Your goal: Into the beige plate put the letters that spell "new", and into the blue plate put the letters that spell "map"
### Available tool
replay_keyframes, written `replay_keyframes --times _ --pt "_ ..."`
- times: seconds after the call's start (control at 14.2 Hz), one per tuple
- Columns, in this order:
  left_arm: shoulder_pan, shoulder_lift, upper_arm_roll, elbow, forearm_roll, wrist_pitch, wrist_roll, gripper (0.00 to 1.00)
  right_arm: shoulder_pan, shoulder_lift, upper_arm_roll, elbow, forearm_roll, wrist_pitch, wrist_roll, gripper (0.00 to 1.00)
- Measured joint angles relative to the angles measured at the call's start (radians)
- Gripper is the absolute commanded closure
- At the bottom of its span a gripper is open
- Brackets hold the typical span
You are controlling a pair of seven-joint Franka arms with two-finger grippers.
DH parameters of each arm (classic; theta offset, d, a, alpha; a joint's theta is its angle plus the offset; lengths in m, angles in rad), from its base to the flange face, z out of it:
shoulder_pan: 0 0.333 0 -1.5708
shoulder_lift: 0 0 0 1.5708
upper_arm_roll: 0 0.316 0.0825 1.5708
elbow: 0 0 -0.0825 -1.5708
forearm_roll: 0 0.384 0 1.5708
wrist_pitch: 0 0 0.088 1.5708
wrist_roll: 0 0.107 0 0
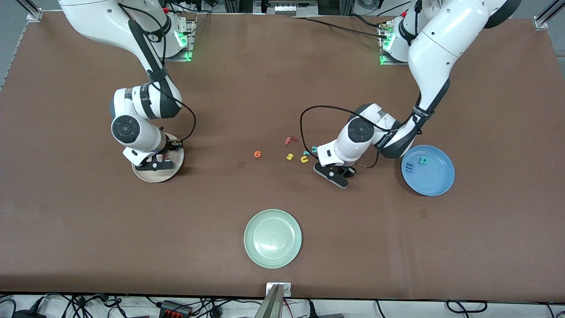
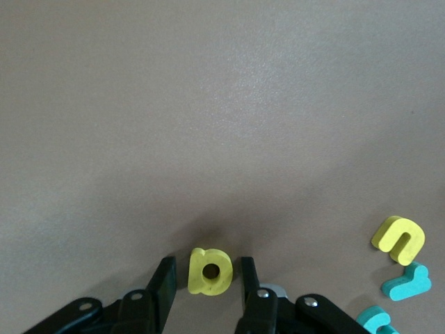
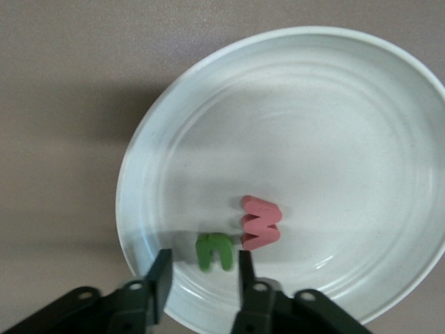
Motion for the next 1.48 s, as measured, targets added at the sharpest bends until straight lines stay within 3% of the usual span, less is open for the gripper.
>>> replay_keyframes --times 0.07,0.28,0.56,0.85,1.13,1.2,1.27,1.34,1.48 --pt "0.000 0.000 0.002 0.002 0.001 0.000 0.000 0.85 0.000 -0.004 0.000 0.005 0.000 -0.001 0.000 0.00" --pt "0.001 -0.001 0.007 0.010 0.002 -0.013 0.000 0.85 0.004 -0.026 0.018 0.075 0.000 -0.052 -0.001 0.00" --pt "0.040 -0.080 0.015 0.059 0.005 -0.242 0.000 0.85 0.072 -0.016 0.122 0.196 0.002 -0.066 0.010 0.00" --pt "0.187 -0.178 0.019 0.062 0.009 -0.407 0.179 0.84 0.221 0.088 0.133 0.295 0.002 -0.051 0.160 0.00" --pt "0.389 -0.176 0.025 0.030 0.010 -0.430 0.404 0.81 0.284 0.188 0.133 0.370 0.002 -0.008 0.399 0.08" --pt "0.426 -0.170 0.025 0.013 0.010 -0.426 0.426 0.76 0.293 0.207 0.133 0.383 0.002 -0.004 0.456 0.12" --pt "0.448 -0.165 0.025 -0.006 0.010 -0.420 0.436 0.43 0.300 0.223 0.133 0.394 0.002 -0.002 0.507 0.16" --pt "0.459 -0.160 0.025 -0.023 0.010 -0.406 0.437 0.00 0.306 0.237 0.133 0.401 0.002 0.000 0.546 0.22" --pt "0.461 -0.155 0.024 -0.043 0.010 -0.376 0.436 0.00 0.323 0.257 0.133 0.410 0.004 0.003 0.588 0.32"
